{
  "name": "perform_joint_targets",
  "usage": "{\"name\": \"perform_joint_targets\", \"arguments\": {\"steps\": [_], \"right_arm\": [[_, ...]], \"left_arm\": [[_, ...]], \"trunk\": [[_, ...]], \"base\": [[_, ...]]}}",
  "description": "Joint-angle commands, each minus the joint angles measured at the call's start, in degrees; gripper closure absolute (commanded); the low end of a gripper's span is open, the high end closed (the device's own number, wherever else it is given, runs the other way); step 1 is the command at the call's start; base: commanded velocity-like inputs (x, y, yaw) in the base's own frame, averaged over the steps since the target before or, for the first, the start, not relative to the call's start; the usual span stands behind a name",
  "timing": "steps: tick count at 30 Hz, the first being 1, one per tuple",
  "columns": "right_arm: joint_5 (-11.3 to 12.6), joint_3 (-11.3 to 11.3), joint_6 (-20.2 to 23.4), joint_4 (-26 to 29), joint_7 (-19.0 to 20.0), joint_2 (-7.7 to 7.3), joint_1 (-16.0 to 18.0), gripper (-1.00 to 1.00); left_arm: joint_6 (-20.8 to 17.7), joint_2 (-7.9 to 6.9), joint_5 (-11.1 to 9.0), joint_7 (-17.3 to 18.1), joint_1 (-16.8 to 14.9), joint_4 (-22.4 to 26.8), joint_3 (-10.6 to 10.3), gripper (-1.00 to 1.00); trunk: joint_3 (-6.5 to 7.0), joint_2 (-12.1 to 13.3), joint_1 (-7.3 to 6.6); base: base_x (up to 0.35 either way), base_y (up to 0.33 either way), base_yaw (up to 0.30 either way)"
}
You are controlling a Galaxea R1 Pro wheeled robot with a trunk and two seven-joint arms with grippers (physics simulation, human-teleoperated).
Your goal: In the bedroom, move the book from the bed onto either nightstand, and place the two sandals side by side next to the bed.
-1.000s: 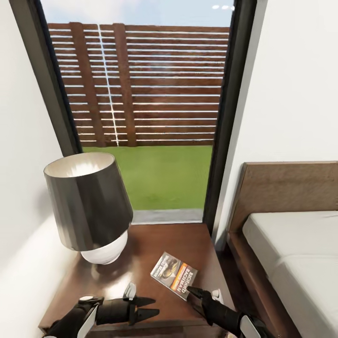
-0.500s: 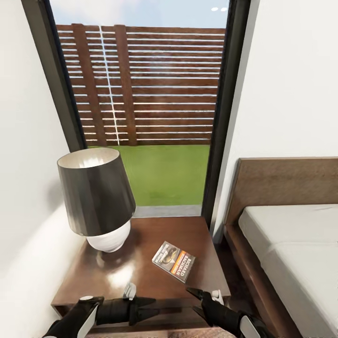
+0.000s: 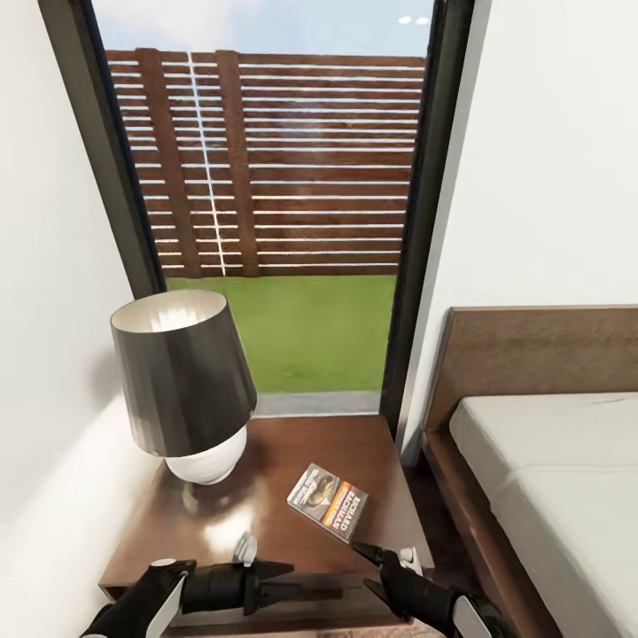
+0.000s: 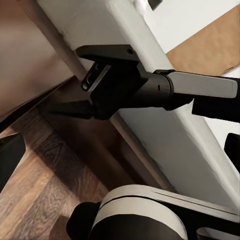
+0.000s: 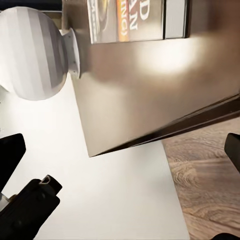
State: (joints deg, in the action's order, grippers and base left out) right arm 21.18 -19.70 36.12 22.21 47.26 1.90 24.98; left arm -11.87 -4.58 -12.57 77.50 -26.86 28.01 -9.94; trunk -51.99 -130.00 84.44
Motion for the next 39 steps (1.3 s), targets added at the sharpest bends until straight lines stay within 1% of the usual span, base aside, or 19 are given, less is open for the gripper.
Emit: {"name": "perform_joint_targets", "arguments": {"steps": [1, 20, 27, 39], "right_arm": [[0.1, -0.3, 0.4, 0.0, 0.0, 0.04, 0.0, -1.00], [0.1, -0.2, 0.2, 0.0, 0.0, 0.01, 0.0, -1.00], [-0.1, 0.1, -0.1, 0.3, 0.1, 0.04, 0.0, -1.00], [-0.1, 0.3, -0.2, 1.1, 0.3, 0.04, 0.0, -1.00]], "left_arm": [[-0.6, -0.06, -0.5, 0.1, 0.0, 0.0, -0.4, -1.00], [-0.5, 0.00, -0.4, 0.0, 0.0, 0.0, -0.5, -1.00], [-0.5, 0.54, -0.4, 0.0, 0.0, 0.0, -0.4, -1.00], [-0.5, 0.62, -0.4, -0.1, 0.0, 0.0, -0.5, -1.00]], "trunk": [[0.13, 0.4, -0.24], [3.54, 8.0, -4.41], [4.80, 10.8, -5.95], [6.95, 15.6, -8.58]], "base": [[0.000, 0.000, 0.000], [0.000, 0.000, 0.000], [0.000, 0.000, 0.000], [0.000, 0.000, 0.000]]}}
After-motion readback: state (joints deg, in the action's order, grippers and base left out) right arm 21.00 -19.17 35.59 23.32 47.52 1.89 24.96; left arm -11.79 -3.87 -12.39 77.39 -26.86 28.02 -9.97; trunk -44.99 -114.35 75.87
